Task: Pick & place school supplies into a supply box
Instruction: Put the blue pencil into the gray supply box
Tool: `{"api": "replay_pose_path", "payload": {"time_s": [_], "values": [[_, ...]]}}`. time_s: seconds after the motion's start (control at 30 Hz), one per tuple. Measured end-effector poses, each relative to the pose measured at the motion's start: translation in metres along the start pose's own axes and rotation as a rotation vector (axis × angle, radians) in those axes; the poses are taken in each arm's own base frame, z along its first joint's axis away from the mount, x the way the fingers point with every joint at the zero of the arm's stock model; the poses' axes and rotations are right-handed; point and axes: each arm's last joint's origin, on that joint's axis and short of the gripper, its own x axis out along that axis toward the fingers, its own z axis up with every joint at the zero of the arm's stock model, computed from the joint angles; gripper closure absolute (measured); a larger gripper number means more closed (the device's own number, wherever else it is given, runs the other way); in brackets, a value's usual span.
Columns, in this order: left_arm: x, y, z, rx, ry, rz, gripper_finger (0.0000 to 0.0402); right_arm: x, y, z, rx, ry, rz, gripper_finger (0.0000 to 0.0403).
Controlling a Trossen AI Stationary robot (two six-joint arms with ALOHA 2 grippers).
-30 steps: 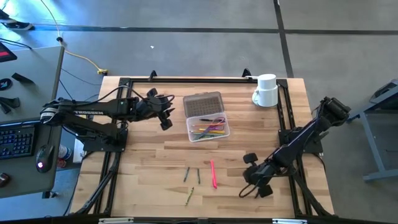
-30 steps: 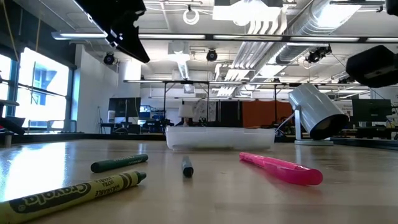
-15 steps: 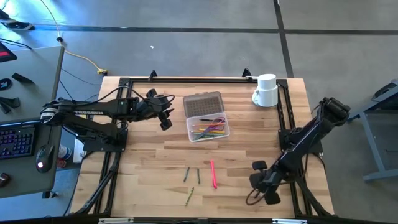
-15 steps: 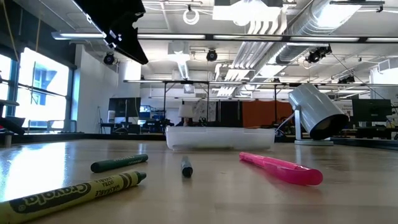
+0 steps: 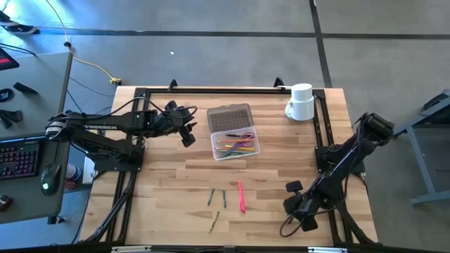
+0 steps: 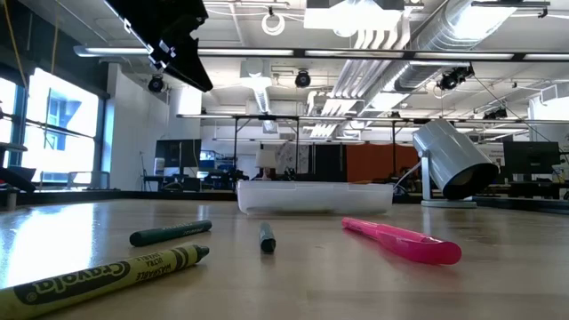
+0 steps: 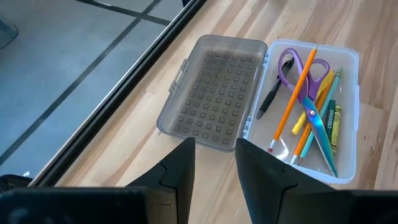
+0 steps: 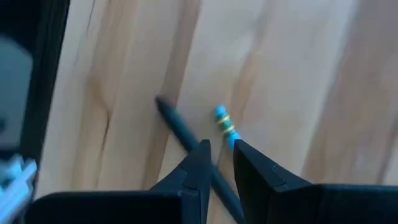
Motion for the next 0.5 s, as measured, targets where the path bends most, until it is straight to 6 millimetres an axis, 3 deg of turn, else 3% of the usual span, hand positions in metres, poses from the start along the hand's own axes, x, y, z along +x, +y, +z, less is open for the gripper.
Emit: {"api": "replay_pose_path", "payload": {"time_s": [0.17,0.5], "values": [[0.000,0.000,0.000,-0.005,-0.001,0.000,0.0252,0.011,-0.001,-0.002,-0.106,0.039,-0.030,0.0350],[0.000,0.000,0.000,-0.021,-0.001,0.000,0.0252,0.018,-0.004,-0.002,-0.127,0.046,-0.079,0.0350]]}}
